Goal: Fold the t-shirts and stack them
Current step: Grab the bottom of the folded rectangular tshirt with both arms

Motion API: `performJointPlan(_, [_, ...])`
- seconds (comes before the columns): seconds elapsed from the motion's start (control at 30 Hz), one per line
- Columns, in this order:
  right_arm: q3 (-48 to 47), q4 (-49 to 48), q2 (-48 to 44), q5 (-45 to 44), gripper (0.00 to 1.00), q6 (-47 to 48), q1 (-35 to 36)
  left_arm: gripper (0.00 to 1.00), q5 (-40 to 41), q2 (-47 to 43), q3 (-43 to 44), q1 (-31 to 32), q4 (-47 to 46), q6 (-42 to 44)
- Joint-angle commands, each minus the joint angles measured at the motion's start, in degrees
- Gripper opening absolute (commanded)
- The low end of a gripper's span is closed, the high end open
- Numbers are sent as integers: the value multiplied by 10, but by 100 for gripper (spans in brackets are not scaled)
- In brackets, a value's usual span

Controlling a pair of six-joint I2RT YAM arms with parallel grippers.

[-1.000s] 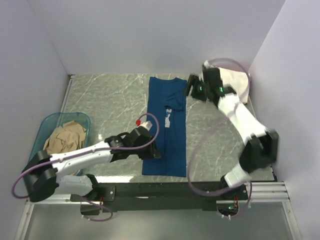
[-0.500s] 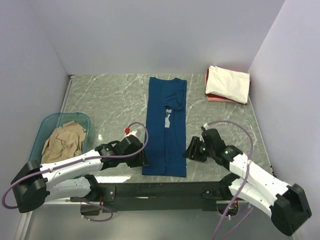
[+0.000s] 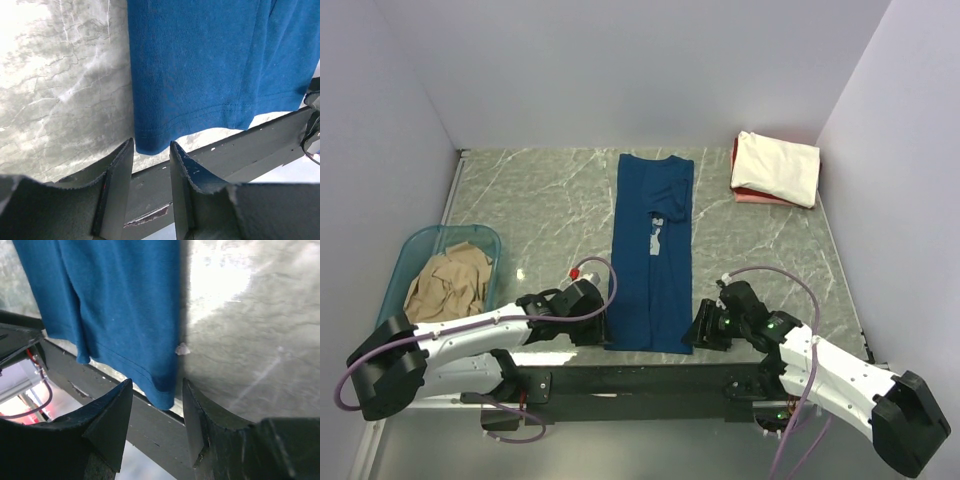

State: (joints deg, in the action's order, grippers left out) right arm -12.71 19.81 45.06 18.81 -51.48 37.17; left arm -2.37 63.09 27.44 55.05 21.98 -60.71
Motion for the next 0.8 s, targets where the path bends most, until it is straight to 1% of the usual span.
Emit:
performJointPlan(0.0, [17, -22, 16, 4, 52, -4, 8, 40, -12, 11, -4, 1, -24, -2])
performJointPlan(0.17, [30, -26, 19, 8, 50, -5, 10, 39, -14, 23, -16, 4, -39, -9])
performJointPlan(0.27, [37, -35, 24, 16, 47, -9, 11, 38, -15, 31, -25, 7, -50, -13])
performJointPlan(0.4, [44, -48, 33, 24, 41, -8, 11, 29, -15, 39, -30, 8, -59, -13])
performJointPlan(0.43, [47, -52, 37, 27, 41, -10, 11, 25, -15, 40, -31, 9, -62, -14])
performJointPlan(0.5, [51, -62, 42, 29, 40, -12, 12, 22, -17, 43, -34, 9, -70, -15])
performJointPlan(0.53, [57, -67, 46, 30, 39, -13, 12, 18, -18, 45, -35, 9, -73, -15])
performJointPlan(0.57, [60, -71, 49, 33, 37, -15, 11, 15, -19, 48, -37, 9, -75, -16])
performJointPlan(0.6, [63, -77, 50, 35, 32, -17, 12, 13, -19, 49, -38, 10, -76, -16])
performJointPlan(0.63, [67, -77, 50, 36, 29, -19, 12, 8, -20, 49, -39, 11, -76, -18])
performJointPlan(0.67, [69, -77, 48, 38, 27, -20, 11, 5, -22, 49, -40, 12, -75, -16])
performJointPlan(0.7, [70, -66, 43, 36, 19, -19, 11, 3, -22, 49, -40, 14, -74, -16])
performJointPlan(0.77, [66, -48, 26, 31, 14, -14, 11, 1, -22, 43, -37, 17, -68, -16])
